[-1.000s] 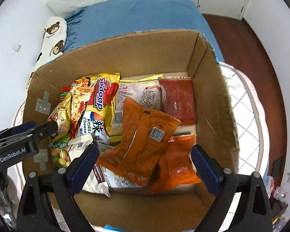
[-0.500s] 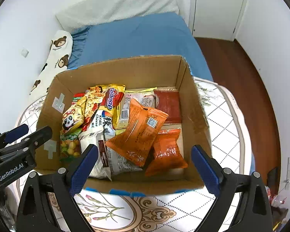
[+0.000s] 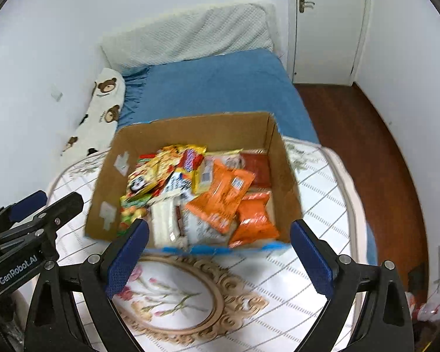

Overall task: Organize snacks
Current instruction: 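Grasp the red triangular Mylikes packet with left tool while right tool grasps clear photo packet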

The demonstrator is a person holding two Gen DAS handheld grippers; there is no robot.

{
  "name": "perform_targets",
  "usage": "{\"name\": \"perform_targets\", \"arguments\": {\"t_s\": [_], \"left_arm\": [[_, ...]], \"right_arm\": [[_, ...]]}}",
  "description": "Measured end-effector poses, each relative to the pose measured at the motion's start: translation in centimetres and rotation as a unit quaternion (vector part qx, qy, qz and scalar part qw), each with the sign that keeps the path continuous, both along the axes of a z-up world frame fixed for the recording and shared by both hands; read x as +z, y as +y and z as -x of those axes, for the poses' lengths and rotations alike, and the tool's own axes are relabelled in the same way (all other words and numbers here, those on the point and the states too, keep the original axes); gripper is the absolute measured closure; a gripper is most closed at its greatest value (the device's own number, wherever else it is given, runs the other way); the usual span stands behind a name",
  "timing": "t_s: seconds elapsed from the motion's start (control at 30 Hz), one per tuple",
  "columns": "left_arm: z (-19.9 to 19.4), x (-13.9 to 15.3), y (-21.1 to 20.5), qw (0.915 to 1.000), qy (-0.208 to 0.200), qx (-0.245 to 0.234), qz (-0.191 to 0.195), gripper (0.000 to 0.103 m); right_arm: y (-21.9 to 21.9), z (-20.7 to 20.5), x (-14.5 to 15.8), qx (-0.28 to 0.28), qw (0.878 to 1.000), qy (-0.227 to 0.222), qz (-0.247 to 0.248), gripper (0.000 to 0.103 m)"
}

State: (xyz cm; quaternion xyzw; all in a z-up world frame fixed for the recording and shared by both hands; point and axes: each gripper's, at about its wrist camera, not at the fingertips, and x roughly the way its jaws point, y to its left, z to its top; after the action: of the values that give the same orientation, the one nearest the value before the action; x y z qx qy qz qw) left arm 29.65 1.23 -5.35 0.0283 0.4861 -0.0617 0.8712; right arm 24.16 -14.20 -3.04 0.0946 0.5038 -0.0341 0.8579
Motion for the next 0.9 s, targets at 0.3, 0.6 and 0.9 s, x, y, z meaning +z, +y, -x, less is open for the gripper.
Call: {"name": "perform_targets", "arguments": {"t_s": [0.3,0.6,0.9], "left_arm": [[8.7,-9.8,6.5,0.9886,0.145,0.035,-0.021,0.028],[19.0,-20.7,13.1,0.9358,0.336,0.097,0.043,0.028],[21.6,-25.7,11.2,0.9167,0.381,0.089,0.080,0.069]], "right_arm": [[2.3,6.0,-6.1,0.048,0.994,0.081,-0.061,0.038],[5.5,9.4,-14.7,0.086,0.974,0.184,-0.099,0.040],[9.0,10.0,-16.8,0.121,0.965,0.210,-0.097,0.040]]}}
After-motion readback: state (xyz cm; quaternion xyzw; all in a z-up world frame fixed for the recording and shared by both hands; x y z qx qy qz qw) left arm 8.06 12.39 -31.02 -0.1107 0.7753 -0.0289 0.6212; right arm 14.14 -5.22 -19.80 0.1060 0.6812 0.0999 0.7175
